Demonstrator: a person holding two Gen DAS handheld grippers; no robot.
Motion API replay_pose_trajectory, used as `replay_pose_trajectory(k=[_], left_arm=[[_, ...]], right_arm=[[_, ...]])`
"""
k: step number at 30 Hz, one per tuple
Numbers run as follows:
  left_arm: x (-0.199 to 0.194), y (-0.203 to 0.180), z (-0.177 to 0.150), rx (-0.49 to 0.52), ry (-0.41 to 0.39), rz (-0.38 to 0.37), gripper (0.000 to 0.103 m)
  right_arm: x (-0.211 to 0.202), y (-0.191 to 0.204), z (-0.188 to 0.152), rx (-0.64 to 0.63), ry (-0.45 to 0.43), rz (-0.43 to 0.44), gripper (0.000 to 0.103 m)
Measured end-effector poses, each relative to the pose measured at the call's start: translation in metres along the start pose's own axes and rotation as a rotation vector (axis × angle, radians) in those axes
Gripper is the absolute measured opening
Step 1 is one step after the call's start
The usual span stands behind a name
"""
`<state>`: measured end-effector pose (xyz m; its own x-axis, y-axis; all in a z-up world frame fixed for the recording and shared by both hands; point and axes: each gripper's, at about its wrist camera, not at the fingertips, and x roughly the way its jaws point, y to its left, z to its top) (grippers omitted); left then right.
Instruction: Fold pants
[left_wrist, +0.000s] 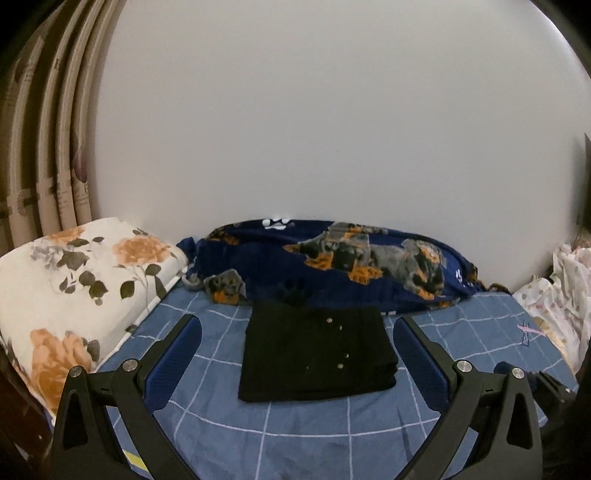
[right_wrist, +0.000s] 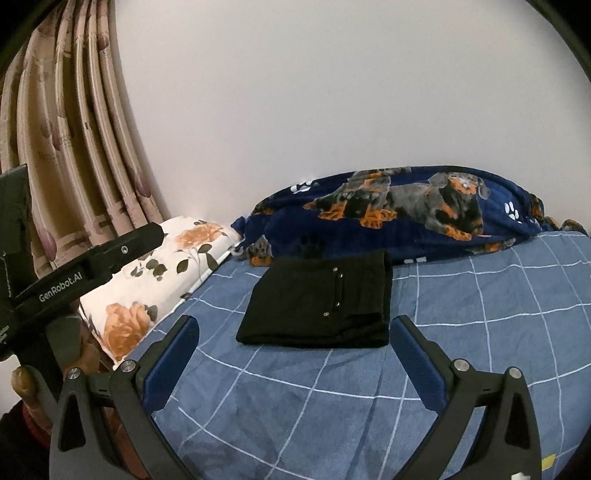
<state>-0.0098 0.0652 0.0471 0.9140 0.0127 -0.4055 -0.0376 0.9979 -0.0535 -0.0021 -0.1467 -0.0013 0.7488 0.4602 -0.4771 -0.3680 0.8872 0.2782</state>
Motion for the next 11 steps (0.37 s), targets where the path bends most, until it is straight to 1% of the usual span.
replay_pose_trajectory(k=[3, 5, 11], left_arm=[[0.0032, -0.0003, -0.0047, 0.004, 0.000, 0.003, 0.103], [0.0051, -0.0020, -0.0077, 0.015, -0.005, 0.034, 0.103], [0.0107, -0.0018, -0.0117, 0.008, 0.018, 0.012, 0.103]], right_arm=[[0.0034, -0.0031, -0.0020, 0.012, 0.009, -0.001, 0.103], [0.0052, -0.0047, -0.0041, 0.021, 0.017, -0.003, 0.103], [0.0056, -0.0051, -0.0068, 0.025, 0.018, -0.006, 0.103]])
